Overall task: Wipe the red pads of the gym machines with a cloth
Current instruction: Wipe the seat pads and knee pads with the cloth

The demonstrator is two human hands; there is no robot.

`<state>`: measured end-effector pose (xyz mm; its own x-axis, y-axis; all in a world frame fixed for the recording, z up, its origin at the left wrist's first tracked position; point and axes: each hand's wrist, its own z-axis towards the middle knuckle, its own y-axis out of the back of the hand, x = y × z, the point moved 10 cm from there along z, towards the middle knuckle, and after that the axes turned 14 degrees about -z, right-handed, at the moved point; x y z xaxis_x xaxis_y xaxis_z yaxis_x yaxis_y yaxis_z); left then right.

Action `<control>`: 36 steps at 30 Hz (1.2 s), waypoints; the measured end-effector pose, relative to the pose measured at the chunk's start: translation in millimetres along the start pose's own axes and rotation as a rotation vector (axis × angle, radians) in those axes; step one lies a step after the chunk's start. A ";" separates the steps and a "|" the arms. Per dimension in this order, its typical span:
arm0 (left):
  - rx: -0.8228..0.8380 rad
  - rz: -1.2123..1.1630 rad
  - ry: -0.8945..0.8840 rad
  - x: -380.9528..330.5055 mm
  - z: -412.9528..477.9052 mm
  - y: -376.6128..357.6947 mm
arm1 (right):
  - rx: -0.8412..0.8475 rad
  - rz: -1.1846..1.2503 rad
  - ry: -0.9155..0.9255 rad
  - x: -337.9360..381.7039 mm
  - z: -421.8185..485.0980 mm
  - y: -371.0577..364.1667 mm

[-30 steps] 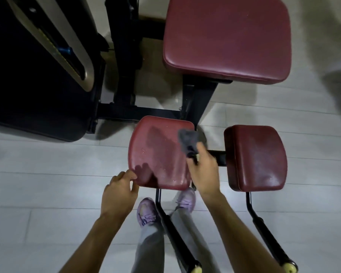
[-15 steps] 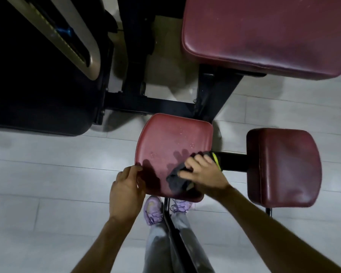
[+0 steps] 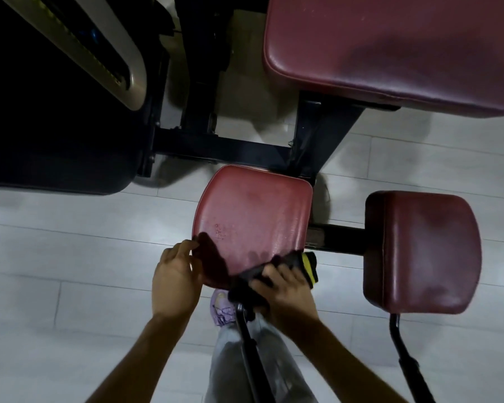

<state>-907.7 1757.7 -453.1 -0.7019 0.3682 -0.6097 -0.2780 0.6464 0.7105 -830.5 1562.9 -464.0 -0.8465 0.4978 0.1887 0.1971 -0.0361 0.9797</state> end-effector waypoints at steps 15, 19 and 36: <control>-0.065 -0.070 0.023 11.0 -5.3 -1.3 | 0.002 -0.267 -0.403 -106.6 151.1 26.4; -0.075 -0.114 0.004 11.1 -13.3 0.2 | -0.019 -0.144 -0.347 -46.7 91.7 18.4; 0.104 -0.093 -0.168 32.5 -0.6 17.5 | -0.083 -0.122 -0.551 -64.7 186.0 10.6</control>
<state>-935.8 1780.6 -460.2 -0.5548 0.4046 -0.7270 -0.2608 0.7452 0.6137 -681.6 1691.5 -478.4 -0.4730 0.8804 0.0328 0.0557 -0.0073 0.9984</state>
